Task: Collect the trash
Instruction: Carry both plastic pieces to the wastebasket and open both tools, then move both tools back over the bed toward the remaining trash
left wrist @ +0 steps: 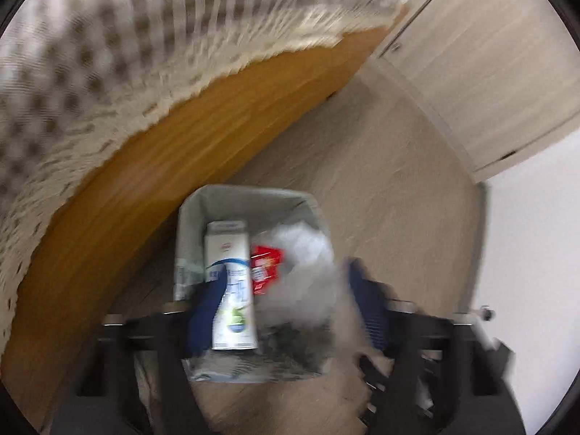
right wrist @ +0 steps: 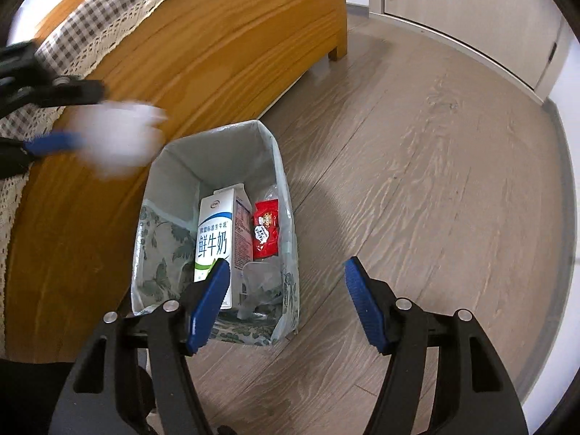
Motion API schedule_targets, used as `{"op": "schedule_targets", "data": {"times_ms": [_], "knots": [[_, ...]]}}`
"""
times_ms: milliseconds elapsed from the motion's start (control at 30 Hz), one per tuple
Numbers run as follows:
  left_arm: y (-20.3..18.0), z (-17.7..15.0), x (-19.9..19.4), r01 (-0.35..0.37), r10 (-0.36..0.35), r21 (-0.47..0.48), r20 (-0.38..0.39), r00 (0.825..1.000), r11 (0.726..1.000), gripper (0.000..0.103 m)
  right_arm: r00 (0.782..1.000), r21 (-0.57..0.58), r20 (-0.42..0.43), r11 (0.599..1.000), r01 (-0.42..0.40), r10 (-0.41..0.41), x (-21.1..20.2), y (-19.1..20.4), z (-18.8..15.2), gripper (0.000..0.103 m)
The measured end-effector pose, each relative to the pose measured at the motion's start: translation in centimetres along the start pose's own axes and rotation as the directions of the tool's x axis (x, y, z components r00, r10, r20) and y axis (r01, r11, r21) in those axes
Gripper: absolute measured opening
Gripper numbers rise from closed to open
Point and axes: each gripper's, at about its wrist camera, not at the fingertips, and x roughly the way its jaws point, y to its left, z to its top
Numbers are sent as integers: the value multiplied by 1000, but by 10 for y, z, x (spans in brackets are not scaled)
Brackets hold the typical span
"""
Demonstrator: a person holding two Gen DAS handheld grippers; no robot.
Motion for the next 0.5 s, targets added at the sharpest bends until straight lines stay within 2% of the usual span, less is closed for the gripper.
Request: {"op": "schedule_targets", "data": {"times_ms": [167, 267, 400, 500], "knots": [[14, -14, 2, -33, 34, 31, -37, 999, 999, 69, 1000, -20, -19, 1000, -8, 8, 6, 6, -3, 64], [25, -21, -14, -45, 45, 25, -21, 999, 999, 69, 999, -3, -38, 1000, -21, 21, 11, 13, -4, 64], [35, -31, -37, -48, 48, -12, -8, 999, 999, 69, 999, -32, -23, 999, -25, 25, 0, 29, -3, 64], [35, -49, -57, -60, 59, 4, 12, 998, 998, 69, 1000, -52, -4, 999, -15, 15, -13, 37, 0, 64]]}}
